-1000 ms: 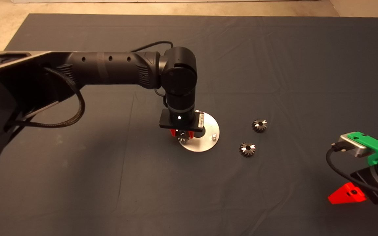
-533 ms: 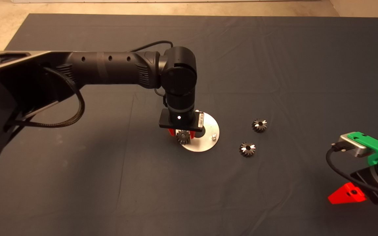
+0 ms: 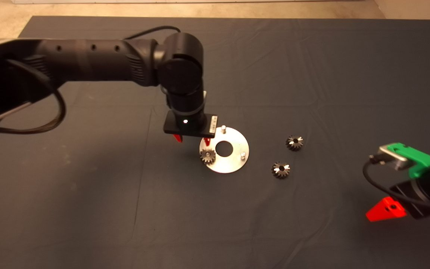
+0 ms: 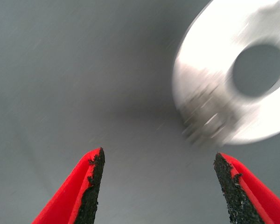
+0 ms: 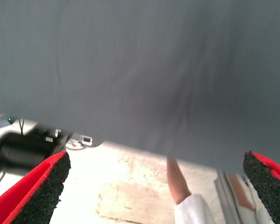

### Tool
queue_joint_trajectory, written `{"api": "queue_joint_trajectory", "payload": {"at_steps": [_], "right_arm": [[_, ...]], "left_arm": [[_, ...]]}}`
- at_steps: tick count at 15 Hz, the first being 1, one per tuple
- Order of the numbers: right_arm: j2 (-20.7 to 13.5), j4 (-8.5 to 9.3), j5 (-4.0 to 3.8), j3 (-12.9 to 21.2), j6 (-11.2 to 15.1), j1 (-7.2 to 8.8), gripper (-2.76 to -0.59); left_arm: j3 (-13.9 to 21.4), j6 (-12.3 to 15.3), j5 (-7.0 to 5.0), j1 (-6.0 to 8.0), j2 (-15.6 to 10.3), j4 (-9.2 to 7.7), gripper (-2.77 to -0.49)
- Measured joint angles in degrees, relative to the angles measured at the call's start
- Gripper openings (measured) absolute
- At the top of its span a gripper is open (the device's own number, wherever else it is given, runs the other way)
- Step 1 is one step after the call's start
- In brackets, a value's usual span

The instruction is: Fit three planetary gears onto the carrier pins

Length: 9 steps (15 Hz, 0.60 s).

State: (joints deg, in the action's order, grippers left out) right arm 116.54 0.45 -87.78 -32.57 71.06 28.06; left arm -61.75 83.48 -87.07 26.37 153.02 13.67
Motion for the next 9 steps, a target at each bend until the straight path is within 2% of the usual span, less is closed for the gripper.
{"api": "queue_joint_trajectory", "payload": {"at_steps": [1,2,4,7,8,9], "right_arm": [[2.2,-0.04,-0.02,-4.25,-2.08,-0.45,-0.61],[4.37,-0.08,0.02,-8.2,-4.09,-0.94,-0.61],[9.37,-0.45,-0.02,-16.97,-8.58,-2.4,-0.61],[18.5,-1.73,0.01,-28.97,-14.71,-4.94,-0.61],[21.14,-2.34,0.52,-32.04,-16.36,-5.59,-0.61],[22.77,-2.78,0.62,-34.43,-17.82,-6.12,-0.61]], "left_arm": [[4.21,0.04,0.0,0.01,-3.03,-0.2,-1.53],[8.7,0.11,0.05,0.01,-6.79,-0.53,-1.5],[17.91,0.39,0.0,0.06,-16.76,-1.32,-1.44],[28.56,0.94,-0.54,0.56,-30.94,-3.03,-1.36],[32.71,1.08,-0.45,0.73,-34.95,-4.01,-1.27],[36.49,1.16,-0.52,0.85,-37.95,-5.43,-1.24]]}}
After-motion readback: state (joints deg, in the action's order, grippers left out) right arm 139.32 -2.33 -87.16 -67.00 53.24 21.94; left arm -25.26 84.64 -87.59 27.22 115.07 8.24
